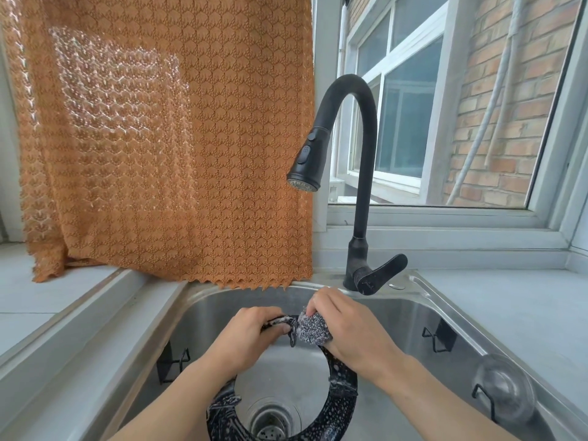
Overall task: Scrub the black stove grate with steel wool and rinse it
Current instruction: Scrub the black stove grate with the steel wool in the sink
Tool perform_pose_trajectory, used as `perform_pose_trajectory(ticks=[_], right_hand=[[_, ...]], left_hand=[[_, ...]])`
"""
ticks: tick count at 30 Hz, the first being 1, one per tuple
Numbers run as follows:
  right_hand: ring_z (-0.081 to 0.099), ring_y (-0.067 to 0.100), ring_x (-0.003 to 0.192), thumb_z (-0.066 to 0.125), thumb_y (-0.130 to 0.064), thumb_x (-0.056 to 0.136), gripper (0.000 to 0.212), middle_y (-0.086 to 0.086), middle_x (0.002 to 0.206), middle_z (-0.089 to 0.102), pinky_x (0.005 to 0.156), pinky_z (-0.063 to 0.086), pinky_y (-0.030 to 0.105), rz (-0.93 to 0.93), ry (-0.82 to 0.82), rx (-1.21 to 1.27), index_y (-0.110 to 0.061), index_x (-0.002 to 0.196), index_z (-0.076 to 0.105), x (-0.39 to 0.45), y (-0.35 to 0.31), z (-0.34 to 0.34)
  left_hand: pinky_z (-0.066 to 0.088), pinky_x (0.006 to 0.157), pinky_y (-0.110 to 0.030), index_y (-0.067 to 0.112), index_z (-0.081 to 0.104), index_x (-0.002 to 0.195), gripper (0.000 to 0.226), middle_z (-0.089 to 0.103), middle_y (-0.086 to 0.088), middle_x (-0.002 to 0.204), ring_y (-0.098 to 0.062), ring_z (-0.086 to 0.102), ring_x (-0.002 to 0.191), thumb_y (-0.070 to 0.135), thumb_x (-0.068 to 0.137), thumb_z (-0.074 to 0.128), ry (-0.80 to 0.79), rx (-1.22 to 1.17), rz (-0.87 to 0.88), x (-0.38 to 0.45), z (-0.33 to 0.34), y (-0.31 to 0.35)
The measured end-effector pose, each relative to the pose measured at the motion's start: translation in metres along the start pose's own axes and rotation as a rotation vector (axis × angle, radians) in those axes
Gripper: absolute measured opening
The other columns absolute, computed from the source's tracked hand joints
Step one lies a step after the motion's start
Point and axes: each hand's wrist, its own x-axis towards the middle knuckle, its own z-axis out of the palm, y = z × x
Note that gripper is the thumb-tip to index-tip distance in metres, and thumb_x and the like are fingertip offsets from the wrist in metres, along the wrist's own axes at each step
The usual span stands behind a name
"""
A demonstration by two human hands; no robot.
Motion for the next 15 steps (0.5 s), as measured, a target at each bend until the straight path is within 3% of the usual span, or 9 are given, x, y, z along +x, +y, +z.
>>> perform_pose_trajectory(ticks=[4,7,12,15], right_hand=[[0.051,0.008,0.093,0.075,-0.003,0.072,0.045,-0.012,0.104,0.052,0.069,0.05,0.032,-0.024,-0.09,0.073,-0.023,0.103,0.051,-0.0013,0.0018,-0.0043],[0.046,0.01,0.091,0.072,0.006,0.066,0.045,-0.006,0.101,0.051,0.065,0.03,0.02,-0.106,-0.166,0.052,-0.017,0.1,0.053,-0.002,0.0012,-0.0017],[0.046,0.018,0.08,0.037,0.001,0.07,0.028,-0.001,0.088,0.052,0.066,0.018,0.02,-0.215,-0.084,-0.067,-0.013,0.088,0.054,0.0,-0.0047,0.0027],[0.046,0.018,0.078,0.051,0.009,0.066,0.032,-0.001,0.088,0.051,0.06,0.021,0.023,-0.177,-0.035,-0.045,-0.013,0.089,0.053,-0.0013,-0.0042,0.0024]], left_hand=[[0.039,0.061,-0.032,0.025,0.052,0.07,0.032,0.056,0.008,0.06,-0.015,0.055,0.061,0.03,0.1,0.061,-0.016,-0.014,-0.01,0.0005,-0.0002,-0.0013],[0.044,0.063,-0.031,0.017,0.059,0.075,0.029,0.06,0.007,0.061,-0.012,0.057,0.06,0.031,0.1,0.062,-0.046,-0.028,0.0,0.0018,0.0007,0.0022],[0.051,0.066,-0.03,0.014,0.067,0.082,0.024,0.07,0.0,0.073,-0.015,0.064,0.064,0.03,0.1,0.063,-0.091,-0.081,0.009,0.0016,-0.0016,0.0061],[0.049,0.064,-0.025,0.014,0.065,0.079,0.026,0.068,0.003,0.069,-0.011,0.063,0.062,0.03,0.1,0.063,-0.094,-0.087,-0.019,-0.0016,-0.0045,0.0053]])
